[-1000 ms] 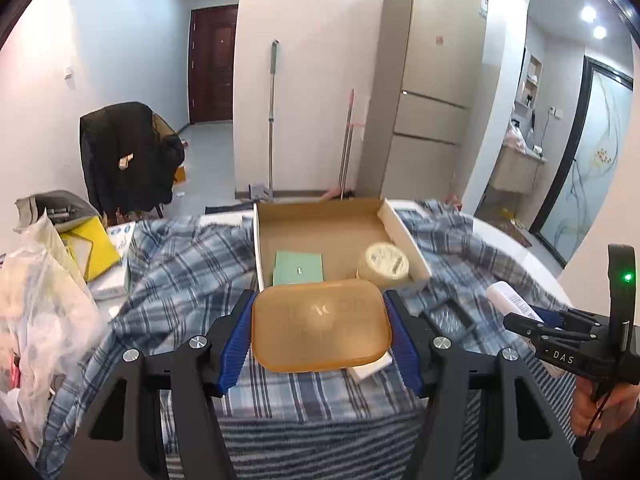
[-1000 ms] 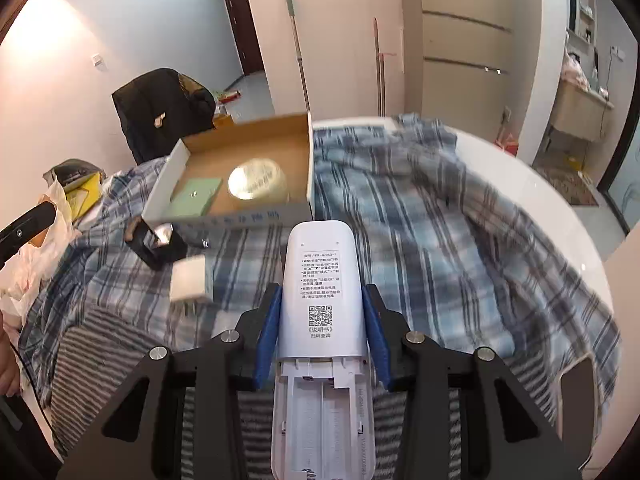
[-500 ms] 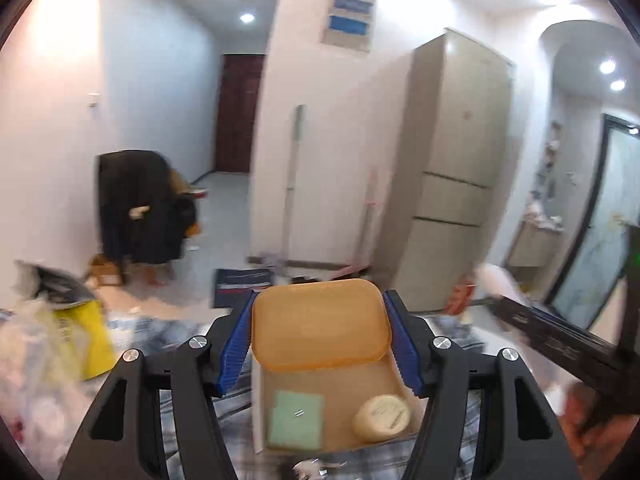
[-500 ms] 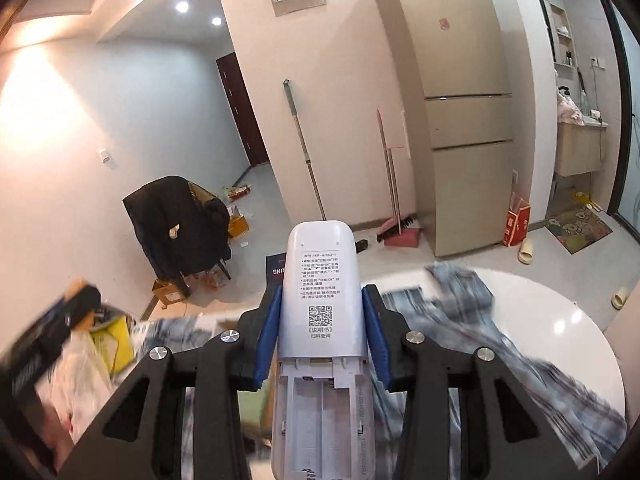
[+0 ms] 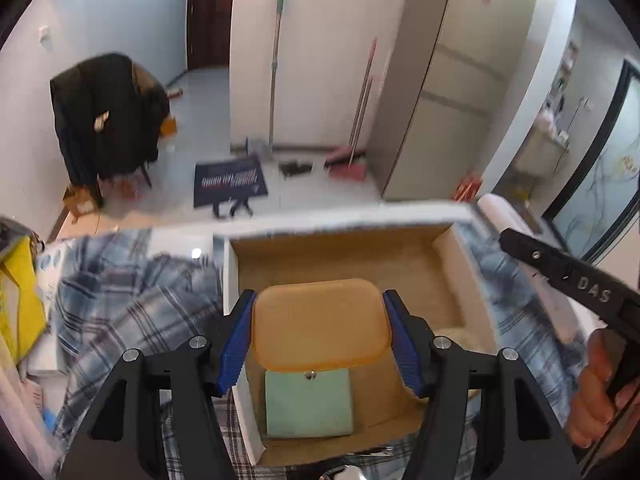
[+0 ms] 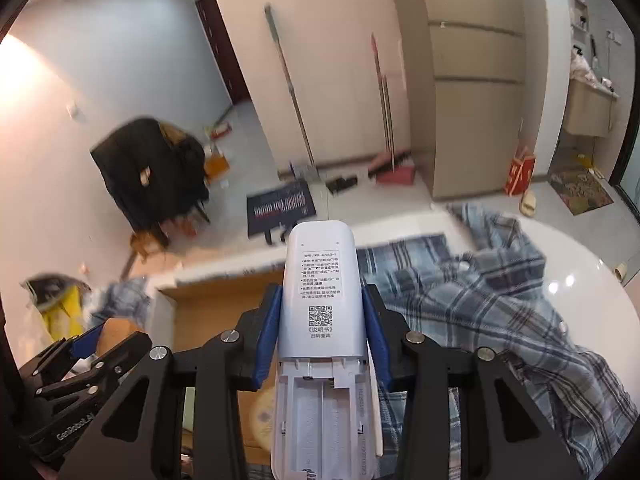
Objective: Organize rigid objects
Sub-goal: 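Lower the soap bar onto the green pouch in the box and open the left tool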
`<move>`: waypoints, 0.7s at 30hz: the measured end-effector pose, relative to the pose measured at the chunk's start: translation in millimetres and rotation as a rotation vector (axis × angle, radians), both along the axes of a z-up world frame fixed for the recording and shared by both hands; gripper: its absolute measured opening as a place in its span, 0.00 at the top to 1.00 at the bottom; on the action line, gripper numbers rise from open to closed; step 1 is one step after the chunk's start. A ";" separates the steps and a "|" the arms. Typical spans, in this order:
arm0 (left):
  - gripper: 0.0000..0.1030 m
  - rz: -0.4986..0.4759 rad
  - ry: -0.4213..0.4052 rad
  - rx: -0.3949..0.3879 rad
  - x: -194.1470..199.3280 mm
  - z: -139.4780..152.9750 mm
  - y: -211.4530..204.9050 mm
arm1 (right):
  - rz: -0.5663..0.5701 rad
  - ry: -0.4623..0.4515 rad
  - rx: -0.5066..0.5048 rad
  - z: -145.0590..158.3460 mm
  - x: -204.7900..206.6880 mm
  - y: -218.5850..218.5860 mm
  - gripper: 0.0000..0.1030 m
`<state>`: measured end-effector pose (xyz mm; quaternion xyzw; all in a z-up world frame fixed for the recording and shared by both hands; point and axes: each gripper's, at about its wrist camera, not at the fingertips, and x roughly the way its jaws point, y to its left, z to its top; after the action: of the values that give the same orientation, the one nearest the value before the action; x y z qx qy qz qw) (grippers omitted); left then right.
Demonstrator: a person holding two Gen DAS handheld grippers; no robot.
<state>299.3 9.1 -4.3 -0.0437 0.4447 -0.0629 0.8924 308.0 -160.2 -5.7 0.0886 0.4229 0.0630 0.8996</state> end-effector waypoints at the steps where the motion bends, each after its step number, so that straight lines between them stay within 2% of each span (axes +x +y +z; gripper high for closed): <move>1: 0.37 -0.001 0.024 0.015 1.9 -6.9 -3.1 | 0.013 0.014 0.012 -6.5 3.4 -0.2 0.62; 4: 0.37 -0.013 0.118 0.066 8.5 -31.1 -10.8 | 0.083 0.044 0.018 -20.1 8.7 6.4 0.62; 8: 0.37 -0.011 0.190 0.086 13.1 -55.0 -14.5 | 0.129 0.050 -0.095 -35.4 12.7 17.0 0.62; 10: 0.37 -0.006 0.214 0.094 15.0 -62.5 -14.8 | 0.132 0.057 -0.114 -40.4 15.1 15.9 0.62; 13: 0.37 -0.003 0.218 0.052 16.5 -63.7 -9.4 | 0.127 0.068 -0.107 -44.2 18.0 13.0 0.62; 16: 0.37 -0.015 0.241 0.051 19.1 -66.7 -9.4 | 0.128 0.074 -0.090 -46.3 19.1 10.4 0.62; 19: 0.32 -0.011 0.248 0.042 21.2 -67.4 -9.8 | 0.133 0.073 -0.079 -45.6 19.8 9.6 0.62; 21: 0.29 0.003 0.209 0.042 20.7 -60.3 -10.5 | 0.146 0.071 -0.064 -44.4 19.3 8.6 0.62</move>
<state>320.0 -1.4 -64.6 -0.0321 0.5366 -0.0471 0.8419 327.3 -151.6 -50.1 0.0309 0.4616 0.1116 0.8795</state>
